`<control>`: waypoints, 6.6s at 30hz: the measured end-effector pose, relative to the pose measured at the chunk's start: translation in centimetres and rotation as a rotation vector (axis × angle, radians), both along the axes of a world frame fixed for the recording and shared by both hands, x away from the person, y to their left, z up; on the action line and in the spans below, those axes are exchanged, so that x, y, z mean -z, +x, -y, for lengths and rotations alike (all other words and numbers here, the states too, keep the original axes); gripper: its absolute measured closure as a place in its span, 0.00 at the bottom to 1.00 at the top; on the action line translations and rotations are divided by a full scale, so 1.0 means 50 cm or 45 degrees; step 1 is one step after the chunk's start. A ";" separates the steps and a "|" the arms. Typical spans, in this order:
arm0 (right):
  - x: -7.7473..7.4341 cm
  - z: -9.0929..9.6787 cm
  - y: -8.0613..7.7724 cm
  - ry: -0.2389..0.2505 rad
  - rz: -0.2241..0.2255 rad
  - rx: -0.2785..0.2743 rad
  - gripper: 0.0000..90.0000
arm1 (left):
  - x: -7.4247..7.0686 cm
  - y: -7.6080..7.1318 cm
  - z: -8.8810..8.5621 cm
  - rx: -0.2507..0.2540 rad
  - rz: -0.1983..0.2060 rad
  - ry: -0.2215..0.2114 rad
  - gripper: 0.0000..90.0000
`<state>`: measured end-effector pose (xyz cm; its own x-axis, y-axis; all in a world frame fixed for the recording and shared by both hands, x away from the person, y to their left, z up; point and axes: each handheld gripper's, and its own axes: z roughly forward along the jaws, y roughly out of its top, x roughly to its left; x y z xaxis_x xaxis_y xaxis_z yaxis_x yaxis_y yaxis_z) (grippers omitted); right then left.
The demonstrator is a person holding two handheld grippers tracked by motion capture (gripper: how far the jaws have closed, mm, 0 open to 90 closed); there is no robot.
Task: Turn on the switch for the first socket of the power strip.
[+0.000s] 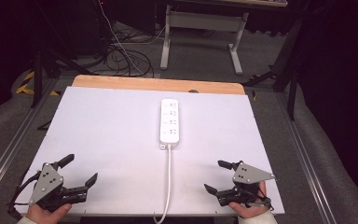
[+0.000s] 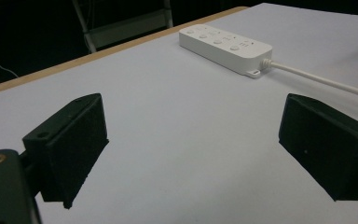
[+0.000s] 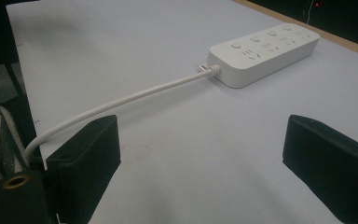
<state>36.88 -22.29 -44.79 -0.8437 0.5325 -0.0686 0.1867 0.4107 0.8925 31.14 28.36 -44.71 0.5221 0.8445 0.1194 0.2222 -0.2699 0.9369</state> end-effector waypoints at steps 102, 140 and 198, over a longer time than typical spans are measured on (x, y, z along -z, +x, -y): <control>-0.111 -0.211 0.257 0.043 -0.178 -0.062 1.00 | 0.000 0.001 -0.001 -0.013 -0.005 0.039 0.10; 0.014 -0.287 0.356 -0.043 -0.245 0.069 1.00 | 0.001 0.003 0.000 -0.016 -0.012 0.046 0.11; 0.045 -0.311 0.353 -0.127 -0.204 0.108 1.00 | 0.001 0.002 0.002 -0.018 -0.015 0.043 0.11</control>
<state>54.51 -6.73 -47.05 -0.8006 0.5992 0.0071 0.3608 0.4726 0.8040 31.26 28.29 -44.78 0.5115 0.8474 0.1422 0.2370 -0.2982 0.9246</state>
